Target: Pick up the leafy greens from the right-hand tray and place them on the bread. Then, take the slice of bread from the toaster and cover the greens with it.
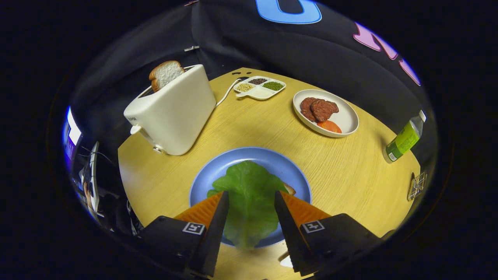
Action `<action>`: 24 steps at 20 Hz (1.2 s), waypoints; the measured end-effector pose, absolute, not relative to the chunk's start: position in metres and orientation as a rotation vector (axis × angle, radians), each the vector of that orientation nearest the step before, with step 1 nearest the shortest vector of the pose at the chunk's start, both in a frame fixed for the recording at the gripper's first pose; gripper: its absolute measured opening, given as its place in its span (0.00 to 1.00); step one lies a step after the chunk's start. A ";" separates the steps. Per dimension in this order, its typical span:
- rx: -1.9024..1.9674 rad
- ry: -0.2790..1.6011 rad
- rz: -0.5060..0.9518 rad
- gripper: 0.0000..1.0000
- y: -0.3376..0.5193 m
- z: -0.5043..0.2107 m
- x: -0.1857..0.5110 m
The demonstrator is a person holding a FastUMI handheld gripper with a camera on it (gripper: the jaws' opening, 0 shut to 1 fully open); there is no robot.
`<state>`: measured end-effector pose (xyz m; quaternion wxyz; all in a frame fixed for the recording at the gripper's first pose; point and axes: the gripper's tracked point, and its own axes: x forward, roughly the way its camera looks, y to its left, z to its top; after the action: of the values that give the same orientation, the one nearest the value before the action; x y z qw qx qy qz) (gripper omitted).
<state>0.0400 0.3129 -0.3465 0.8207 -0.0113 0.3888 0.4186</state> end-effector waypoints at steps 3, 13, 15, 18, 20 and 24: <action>-0.022 0.774 0.887 0.75 0.311 -0.324 0.038; 0.087 0.447 0.882 0.87 0.351 -0.156 0.053; 0.109 0.404 0.913 0.88 0.377 -0.124 0.055; 0.090 0.367 0.948 0.87 0.421 -0.094 0.057; 0.061 0.357 0.962 0.88 0.448 -0.087 0.056; -0.003 0.393 0.974 0.87 0.502 -0.100 0.050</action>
<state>0.0501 0.5021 -0.0995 0.8652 -0.0014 0.1876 0.4651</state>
